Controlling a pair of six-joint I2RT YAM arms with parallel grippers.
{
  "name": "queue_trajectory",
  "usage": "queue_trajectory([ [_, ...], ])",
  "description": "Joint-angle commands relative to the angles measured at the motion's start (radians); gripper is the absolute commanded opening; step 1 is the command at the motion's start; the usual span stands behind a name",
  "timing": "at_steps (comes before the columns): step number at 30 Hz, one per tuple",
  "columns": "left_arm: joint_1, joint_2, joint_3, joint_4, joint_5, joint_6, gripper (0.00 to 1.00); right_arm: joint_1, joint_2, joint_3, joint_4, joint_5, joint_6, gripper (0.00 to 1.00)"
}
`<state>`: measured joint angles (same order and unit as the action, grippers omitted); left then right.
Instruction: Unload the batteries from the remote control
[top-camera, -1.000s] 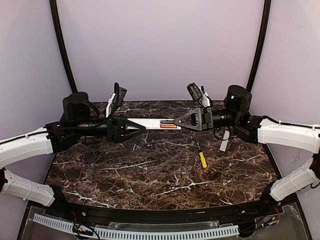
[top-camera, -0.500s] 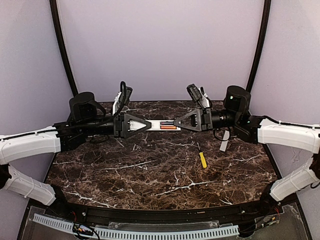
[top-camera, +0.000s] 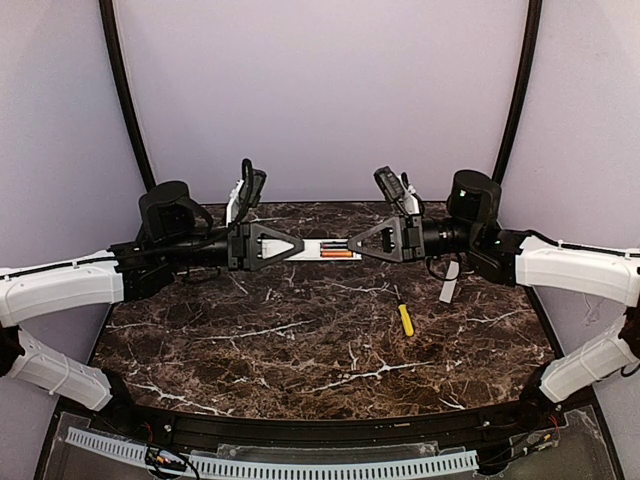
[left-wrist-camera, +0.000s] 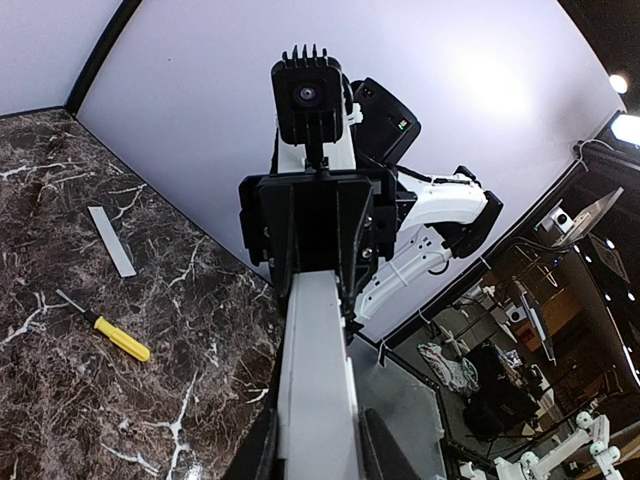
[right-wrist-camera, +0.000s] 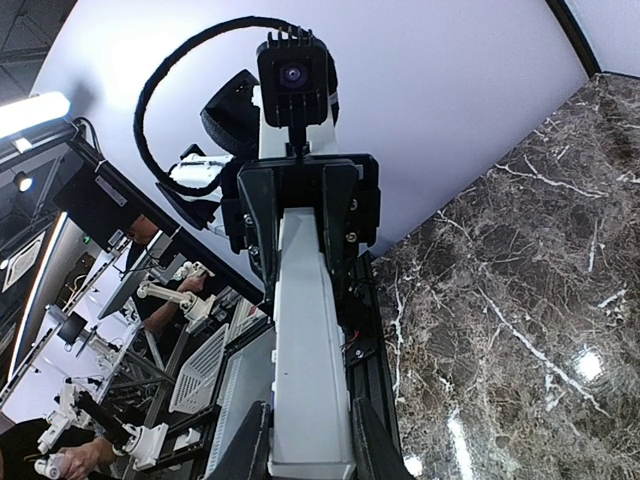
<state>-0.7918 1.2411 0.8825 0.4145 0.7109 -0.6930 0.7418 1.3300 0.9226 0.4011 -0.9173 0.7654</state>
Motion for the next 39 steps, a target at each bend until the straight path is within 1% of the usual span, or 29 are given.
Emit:
queue_trajectory([
  [1, 0.003, -0.004, 0.024, 0.023, 0.024, 0.020, 0.05, -0.004, 0.000, 0.042, 0.016, 0.007, 0.000, 0.02],
  [3, 0.004, -0.007, 0.024, 0.018, 0.027, 0.024, 0.01, -0.004, -0.001, 0.054, -0.012, 0.017, -0.016, 0.12],
  [6, 0.003, -0.025, 0.032, -0.017, 0.007, 0.050, 0.00, -0.006, -0.004, 0.077, -0.082, 0.031, -0.058, 0.33],
  [8, 0.003, -0.040, 0.044, -0.071, -0.016, 0.084, 0.00, -0.008, -0.012, 0.099, -0.150, 0.050, -0.095, 0.47],
  [10, 0.003, -0.053, 0.072, -0.149, -0.042, 0.130, 0.00, -0.009, -0.023, 0.116, -0.216, 0.077, -0.123, 0.57],
  [12, 0.005, -0.063, 0.094, -0.249, -0.062, 0.175, 0.00, -0.015, -0.038, 0.125, -0.260, 0.096, -0.141, 0.65],
  [14, 0.008, -0.070, 0.114, -0.311, -0.077, 0.215, 0.00, -0.022, -0.057, 0.134, -0.307, 0.116, -0.163, 0.69],
  [17, 0.012, -0.074, 0.149, -0.392, -0.103, 0.286, 0.01, -0.028, -0.086, 0.147, -0.390, 0.167, -0.209, 0.73],
  [18, 0.016, -0.073, 0.168, -0.448, -0.126, 0.301, 0.00, -0.031, -0.097, 0.151, -0.440, 0.195, -0.229, 0.74],
  [19, 0.017, -0.069, 0.177, -0.472, -0.137, 0.330, 0.00, -0.032, -0.110, 0.156, -0.484, 0.230, -0.251, 0.74],
  [22, 0.037, -0.056, 0.209, -0.545, -0.161, 0.382, 0.00, -0.032, -0.150, 0.158, -0.623, 0.401, -0.307, 0.76],
  [25, 0.057, -0.042, 0.219, -0.569, -0.166, 0.427, 0.00, -0.032, -0.184, 0.140, -0.747, 0.613, -0.324, 0.77],
  [28, 0.077, -0.030, 0.234, -0.582, -0.177, 0.445, 0.00, -0.030, -0.208, 0.105, -0.820, 0.740, -0.319, 0.78],
  [34, 0.091, -0.022, 0.211, -0.569, -0.185, 0.480, 0.00, -0.015, -0.206, 0.043, -0.878, 0.843, -0.302, 0.78],
  [36, 0.096, -0.026, 0.195, -0.558, -0.165, 0.483, 0.00, -0.006, -0.186, 0.040, -0.898, 0.879, -0.295, 0.78],
  [39, 0.101, -0.039, 0.163, -0.523, -0.100, 0.487, 0.00, 0.013, -0.149, 0.040, -0.915, 0.914, -0.284, 0.77],
])
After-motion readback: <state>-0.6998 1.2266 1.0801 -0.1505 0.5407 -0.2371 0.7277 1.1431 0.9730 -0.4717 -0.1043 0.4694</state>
